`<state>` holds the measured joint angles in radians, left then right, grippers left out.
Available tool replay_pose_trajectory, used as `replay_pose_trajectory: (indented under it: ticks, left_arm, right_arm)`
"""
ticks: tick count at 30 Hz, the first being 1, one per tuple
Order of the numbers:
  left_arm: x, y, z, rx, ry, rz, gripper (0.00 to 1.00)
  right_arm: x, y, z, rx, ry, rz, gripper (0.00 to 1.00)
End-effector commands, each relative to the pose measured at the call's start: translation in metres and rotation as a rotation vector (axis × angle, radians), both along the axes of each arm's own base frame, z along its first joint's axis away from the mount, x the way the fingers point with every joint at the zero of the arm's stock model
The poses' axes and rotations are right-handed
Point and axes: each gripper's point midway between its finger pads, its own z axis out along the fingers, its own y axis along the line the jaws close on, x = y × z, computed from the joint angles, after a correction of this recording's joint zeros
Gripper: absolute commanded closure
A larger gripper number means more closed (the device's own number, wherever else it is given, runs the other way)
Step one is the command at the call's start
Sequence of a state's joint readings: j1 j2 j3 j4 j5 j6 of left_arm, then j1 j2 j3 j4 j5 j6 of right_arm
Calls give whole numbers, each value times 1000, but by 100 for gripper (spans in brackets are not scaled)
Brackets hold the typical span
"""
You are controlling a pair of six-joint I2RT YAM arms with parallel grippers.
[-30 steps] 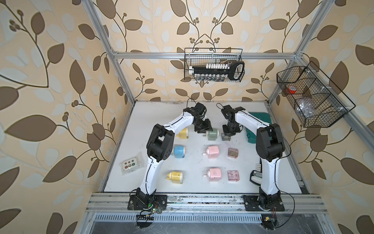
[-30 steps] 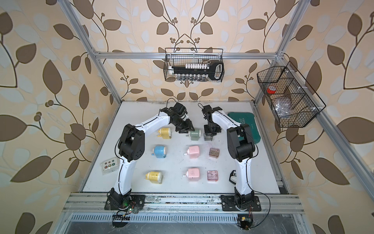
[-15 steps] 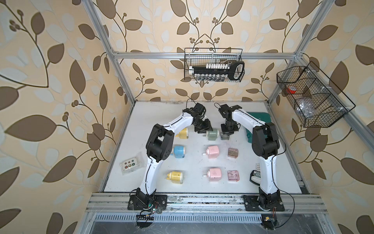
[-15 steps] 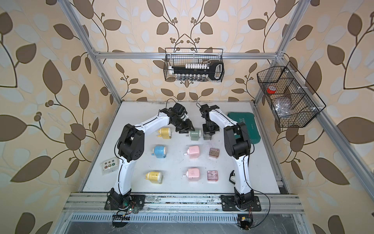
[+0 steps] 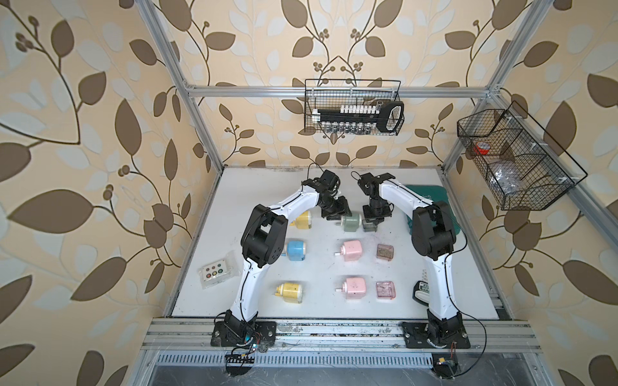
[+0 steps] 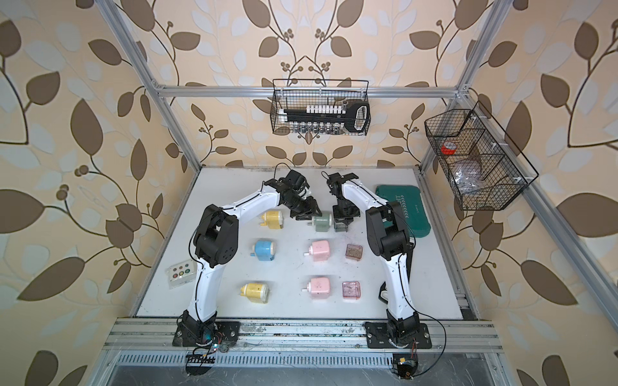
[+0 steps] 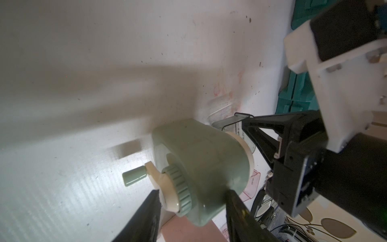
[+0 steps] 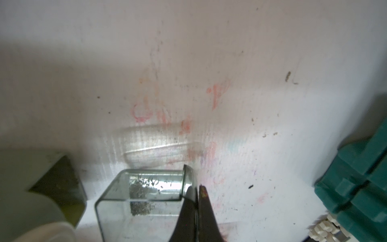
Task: Put the tray back into the pencil sharpener
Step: Close the container of the pencil sharpener.
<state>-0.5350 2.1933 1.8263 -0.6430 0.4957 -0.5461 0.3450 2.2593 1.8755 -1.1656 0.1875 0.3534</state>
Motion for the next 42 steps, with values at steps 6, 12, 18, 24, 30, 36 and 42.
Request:
replay_pose_trajectory:
  ticks: [6, 12, 18, 24, 30, 36, 42]
  left_arm:
    - [-15, 25, -27, 112, 81, 30, 49]
    - [-15, 25, -28, 112, 83, 30, 49]
    - [-16, 25, -29, 111, 85, 30, 49]
    - [-17, 25, -31, 110, 87, 28, 49]
    - [-18, 26, -32, 113, 89, 28, 49]
    - [-18, 26, -34, 114, 93, 27, 49]
    - [-19, 27, -35, 118, 97, 27, 49]
  right_arm:
    - [2, 10, -7, -6, 10, -11, 100]
    - [5, 15, -7, 1, 4, -13, 100]
    - [5, 22, -9, 21, 5, -7, 100]
    - [7, 34, -6, 93, -17, -10, 100]
    - [10, 42, 0, 144, -48, -2, 100]
    - [10, 50, 1, 194, -53, 4, 100]
    - [11, 52, 9, 214, -76, 10, 100]
